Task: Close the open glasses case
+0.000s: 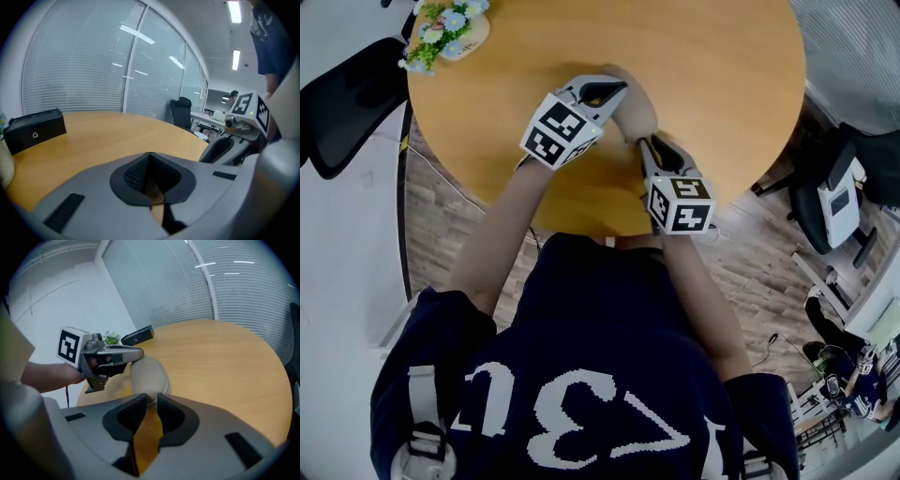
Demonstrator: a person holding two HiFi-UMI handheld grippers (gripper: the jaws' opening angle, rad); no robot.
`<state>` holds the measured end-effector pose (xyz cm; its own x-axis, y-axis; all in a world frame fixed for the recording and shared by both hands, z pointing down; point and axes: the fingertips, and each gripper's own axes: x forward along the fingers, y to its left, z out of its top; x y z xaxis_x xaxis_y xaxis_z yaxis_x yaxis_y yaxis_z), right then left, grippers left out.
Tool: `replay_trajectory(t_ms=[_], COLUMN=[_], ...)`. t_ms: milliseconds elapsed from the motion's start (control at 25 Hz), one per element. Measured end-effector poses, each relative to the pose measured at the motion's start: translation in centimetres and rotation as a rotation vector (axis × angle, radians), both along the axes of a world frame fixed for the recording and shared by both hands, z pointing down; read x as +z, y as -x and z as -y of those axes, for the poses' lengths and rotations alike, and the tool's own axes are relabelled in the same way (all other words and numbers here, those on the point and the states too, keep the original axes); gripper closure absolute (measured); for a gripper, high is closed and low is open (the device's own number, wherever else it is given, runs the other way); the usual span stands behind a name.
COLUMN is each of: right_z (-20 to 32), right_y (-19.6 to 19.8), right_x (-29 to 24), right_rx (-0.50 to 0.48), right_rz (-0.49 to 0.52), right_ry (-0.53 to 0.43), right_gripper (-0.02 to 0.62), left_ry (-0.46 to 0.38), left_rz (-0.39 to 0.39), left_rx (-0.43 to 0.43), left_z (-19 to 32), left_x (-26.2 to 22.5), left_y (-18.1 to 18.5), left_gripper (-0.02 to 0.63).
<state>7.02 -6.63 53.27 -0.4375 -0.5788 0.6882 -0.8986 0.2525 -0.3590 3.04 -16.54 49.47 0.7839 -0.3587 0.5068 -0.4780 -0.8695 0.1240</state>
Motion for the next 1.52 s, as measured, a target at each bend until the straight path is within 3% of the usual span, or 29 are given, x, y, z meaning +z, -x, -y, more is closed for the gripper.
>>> replay_trajectory(t_ms=[160,240,360,440,600,720,840,1000,1200,1520], right_z=[0.6,1.1,0.1,-1.2,-2.8,-2.5,-2.1,-1.9,-2.3,-2.2], right_y=[-1.7,-2.7,-1.8,-0.8,1.1,2.0,2.3,2.4,2.0,0.6], right_x=[-0.1,-0.2,0.2,0.7,2.1,2.6,2.9,3.1,2.9,2.7], right_rx=[0.035,0.051,-0.037,-0.104,-0.143,-0.085,-0.017,0.042,0.031,-0.023], right_rz=[-0.033,-0.061,-0.071,-0.104,-0.139,-0.093,-0.015,0.068,0.129,0.121], right_ry=[-0.019,-0.043,-0.037,-0.025,0.009,0.041,0.089,0.135,0.118,0.094], right_gripper=[0.505,0.56,0.558,0.488,0.472,0.472,0.48,0.557,0.572,0.572], left_ry=[0.024,0.024,-0.047,-0.067,-0.011,0.007,-0.032,-0.022,0.004,0.023], left_rz=[0.004,-0.024,0.004,0.018,0.003,0.042,0.082,0.08,0.074,0.072], left_rx=[-0.046,-0.067,-0.062,-0.028,0.004,-0.008,-0.005,-0.01,-0.008,-0.028], left_z=[-1.7,-2.4,-2.9,-3.4,-4.1,-3.9,-4.0,-3.9,-3.8,-3.5], left_x=[0.0,-0.3,-1.0,-1.5,-1.3,-0.5,-0.1,0.0,0.1,0.2], left_y=[2.0,2.8,2.8,1.6,-0.9,-1.4,-1.5,-1.4,-1.5,-1.4], left_gripper=[0.594,0.593,0.592,0.592,0.593,0.594,0.594,0.594,0.594,0.594])
